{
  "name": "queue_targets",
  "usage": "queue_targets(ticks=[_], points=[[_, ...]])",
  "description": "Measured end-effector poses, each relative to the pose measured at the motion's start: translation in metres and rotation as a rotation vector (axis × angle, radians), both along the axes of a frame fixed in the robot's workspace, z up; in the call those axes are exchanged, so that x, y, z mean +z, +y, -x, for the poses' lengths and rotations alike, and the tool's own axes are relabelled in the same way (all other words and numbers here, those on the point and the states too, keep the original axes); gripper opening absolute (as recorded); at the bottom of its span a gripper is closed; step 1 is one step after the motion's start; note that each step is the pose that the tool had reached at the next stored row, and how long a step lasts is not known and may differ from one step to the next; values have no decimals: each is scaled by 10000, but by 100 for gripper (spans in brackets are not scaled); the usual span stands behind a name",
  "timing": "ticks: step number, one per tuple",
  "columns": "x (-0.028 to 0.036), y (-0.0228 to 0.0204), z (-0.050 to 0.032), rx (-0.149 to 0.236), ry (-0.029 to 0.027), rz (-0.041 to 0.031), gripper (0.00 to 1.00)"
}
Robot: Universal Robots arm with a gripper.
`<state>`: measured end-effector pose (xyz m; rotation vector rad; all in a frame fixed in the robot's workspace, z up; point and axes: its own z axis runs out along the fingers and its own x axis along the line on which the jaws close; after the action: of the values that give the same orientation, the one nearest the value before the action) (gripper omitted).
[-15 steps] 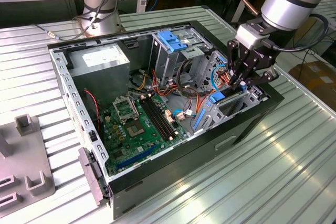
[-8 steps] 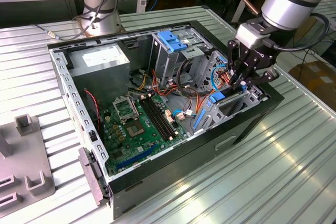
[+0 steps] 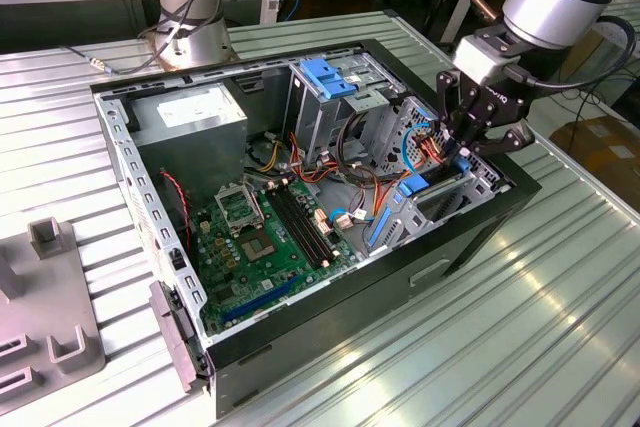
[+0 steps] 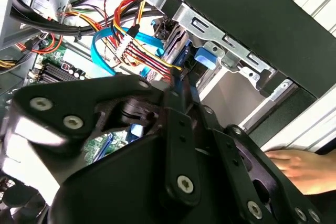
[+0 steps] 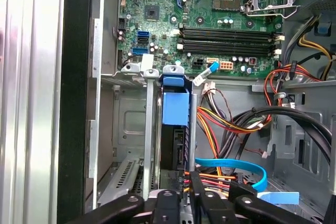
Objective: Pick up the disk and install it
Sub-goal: 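Insert the first disk wire, then insert the second disk wire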
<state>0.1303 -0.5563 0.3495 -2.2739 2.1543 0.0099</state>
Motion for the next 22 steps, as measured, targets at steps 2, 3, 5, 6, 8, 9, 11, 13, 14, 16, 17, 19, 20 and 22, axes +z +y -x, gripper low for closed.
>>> queue_targets(ticks=[2, 3, 5, 6, 8, 9, 11, 13, 14, 16, 17, 19, 20, 22], points=[[2, 0, 0, 0, 0, 3, 16], [2, 0, 0, 0, 1, 3, 10], [2, 0, 0, 1, 2, 2, 10], [2, 0, 0, 0, 2, 3, 10], [1, 0, 0, 1, 2, 2, 10], [2, 0, 0, 1, 3, 3, 10], [2, 0, 0, 0, 4, 4, 10], [2, 0, 0, 0, 4, 3, 10], [2, 0, 0, 0, 5, 3, 10], [2, 0, 0, 0, 5, 2, 10], [2, 0, 0, 0, 6, 3, 10], [2, 0, 0, 0, 6, 3, 10], [2, 0, 0, 0, 7, 2, 10], [33, 0, 0, 1, 9, 4, 10]])
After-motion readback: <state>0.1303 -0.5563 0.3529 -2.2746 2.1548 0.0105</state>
